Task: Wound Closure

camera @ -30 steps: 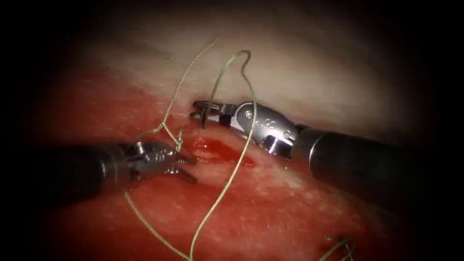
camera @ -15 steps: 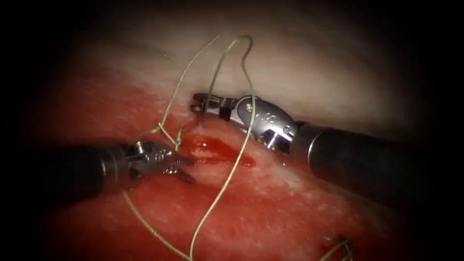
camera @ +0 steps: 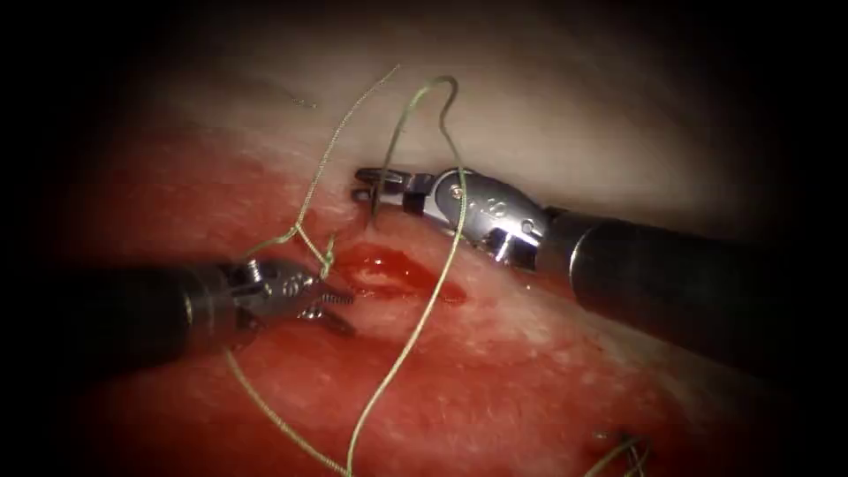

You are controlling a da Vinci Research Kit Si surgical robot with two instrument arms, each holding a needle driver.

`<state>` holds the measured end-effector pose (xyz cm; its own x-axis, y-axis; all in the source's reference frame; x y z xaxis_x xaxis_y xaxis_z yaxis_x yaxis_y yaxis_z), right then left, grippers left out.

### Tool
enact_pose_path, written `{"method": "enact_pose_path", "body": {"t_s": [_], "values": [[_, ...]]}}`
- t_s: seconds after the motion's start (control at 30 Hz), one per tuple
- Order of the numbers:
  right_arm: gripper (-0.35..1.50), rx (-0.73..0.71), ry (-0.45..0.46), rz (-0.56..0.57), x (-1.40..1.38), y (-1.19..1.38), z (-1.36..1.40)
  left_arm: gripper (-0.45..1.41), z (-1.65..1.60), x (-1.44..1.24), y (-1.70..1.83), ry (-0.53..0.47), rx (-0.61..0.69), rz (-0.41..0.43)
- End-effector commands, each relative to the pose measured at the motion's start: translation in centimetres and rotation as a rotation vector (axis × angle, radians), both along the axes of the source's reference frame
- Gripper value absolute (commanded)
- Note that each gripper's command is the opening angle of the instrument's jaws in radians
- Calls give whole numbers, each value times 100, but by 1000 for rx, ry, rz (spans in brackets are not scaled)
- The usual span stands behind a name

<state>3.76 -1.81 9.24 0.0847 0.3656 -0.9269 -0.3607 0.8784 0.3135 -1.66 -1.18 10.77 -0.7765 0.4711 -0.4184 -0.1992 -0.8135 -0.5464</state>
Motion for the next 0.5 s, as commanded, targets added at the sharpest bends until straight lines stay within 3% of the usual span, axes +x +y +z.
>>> {"method": "enact_pose_path", "body": {"t_s": [0.03,0.5], "values": [[-35,0,0,2,7,4,4,5,7,-5,-1,-1,0,1],[-35,86,27,34,6,10,2,5,7,-5,-1,1,1,3]]}}
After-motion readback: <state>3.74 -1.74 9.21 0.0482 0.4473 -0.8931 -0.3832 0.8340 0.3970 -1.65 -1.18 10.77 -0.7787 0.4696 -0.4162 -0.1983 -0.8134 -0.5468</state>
